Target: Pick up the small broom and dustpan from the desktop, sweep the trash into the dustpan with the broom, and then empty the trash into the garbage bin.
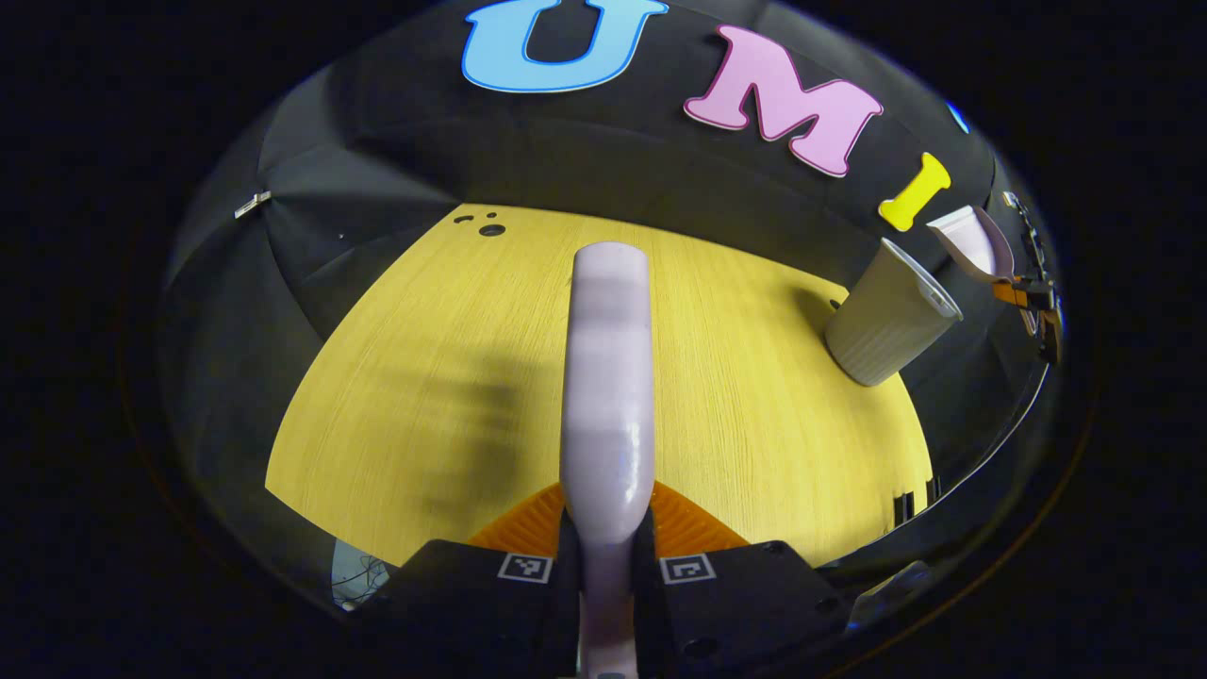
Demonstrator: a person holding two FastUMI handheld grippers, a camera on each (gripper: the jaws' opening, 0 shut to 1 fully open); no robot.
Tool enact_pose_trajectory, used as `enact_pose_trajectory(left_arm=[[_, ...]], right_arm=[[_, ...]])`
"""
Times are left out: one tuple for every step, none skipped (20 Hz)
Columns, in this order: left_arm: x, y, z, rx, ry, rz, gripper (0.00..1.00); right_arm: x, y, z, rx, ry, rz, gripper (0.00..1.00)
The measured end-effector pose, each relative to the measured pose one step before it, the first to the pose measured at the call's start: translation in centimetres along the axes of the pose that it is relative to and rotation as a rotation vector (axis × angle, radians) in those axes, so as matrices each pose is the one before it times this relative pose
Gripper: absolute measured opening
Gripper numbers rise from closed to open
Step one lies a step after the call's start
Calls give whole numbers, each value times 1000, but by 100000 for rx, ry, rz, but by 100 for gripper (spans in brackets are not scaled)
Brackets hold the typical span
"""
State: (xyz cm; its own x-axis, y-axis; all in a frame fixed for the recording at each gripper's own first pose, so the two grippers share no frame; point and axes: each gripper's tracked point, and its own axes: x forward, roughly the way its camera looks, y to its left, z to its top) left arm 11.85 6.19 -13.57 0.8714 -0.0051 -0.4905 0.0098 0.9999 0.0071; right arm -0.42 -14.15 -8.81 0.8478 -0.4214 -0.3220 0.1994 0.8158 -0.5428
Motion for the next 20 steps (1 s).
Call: enact_pose_trajectory(left_arm=[[-355, -13, 221, -205, -1137, -644, 27], [-271, 194, 40, 367, -850, -112, 27], [-235, 260, -45, 1071, -820, 389, 27], [-137, 379, -92, 1454, -161, 1078, 27], [-201, 391, -214, 1790, 243, 1996, 27], [-169, 245, -117, 2077, -840, 1592, 27], [-146, -24, 85, 1889, -1167, 768, 27], [-136, -280, -71, 1611, -768, 327, 27], [-19, -226, -160, 1369, -438, 32, 27], [-17, -264, -331, 1375, -398, -292, 27], [68, -319, -328, 1160, 116, -566, 27], [52, -295, -470, 1041, 501, -963, 27], [125, -270, -326, 1097, 733, -788, 27], [213, -116, -341, 1279, 809, -250, 27], [239, -79, -296, 1490, 712, -135, 27], [306, -83, -322, 920, 904, -303, 27], [323, -162, -226, 397, 670, -541, 26], [414, -159, -240, -218, 711, -574, 27], [600, -153, -255, -634, 984, -641, 27], [691, -5, -292, -867, 1054, -338, 27]], right_arm=[[37, 429, 202, 5193, -517, 1875, 35], [5, 329, 389, 3575, -459, 1398, 35], [-81, 318, 570, 2328, -569, 1476, 35], [-528, 652, 298, 2100, -510, 2397, 35], [-510, 850, 42, 3030, -224, 3378, 31], [-358, 757, -209, 3533, 149, 3960, 35], [-67, 1113, -352, 3692, 812, 4348, 35], [-367, 2185, -1110, 1951, 947, 3584, 35], [-213, 1897, -983, 1782, 1278, 3735, 31], [-250, 2513, -1750, 1103, 1529, 3523, 35], [-133, 1935, -1205, 954, 2346, 3737, 35], [-206, 2169, -1654, 1163, 2503, 3749, 35], [189, 1856, -1581, 529, 2962, 3324, 39], [329, 1714, -1918, 178, 3392, 2561, 35], [411, 1279, -1518, -12, 2675, 1729, 31], [750, 1389, -1401, -176, 2990, 2265, 31], [888, 1402, -1411, 301, 2789, 2535, 35], [916, 1130, -1271, 598, 2269, 2346, 31], [940, 953, -1532, 828, 2375, 2174, 31], [1181, 844, -1262, 1133, 2698, 2162, 31]])
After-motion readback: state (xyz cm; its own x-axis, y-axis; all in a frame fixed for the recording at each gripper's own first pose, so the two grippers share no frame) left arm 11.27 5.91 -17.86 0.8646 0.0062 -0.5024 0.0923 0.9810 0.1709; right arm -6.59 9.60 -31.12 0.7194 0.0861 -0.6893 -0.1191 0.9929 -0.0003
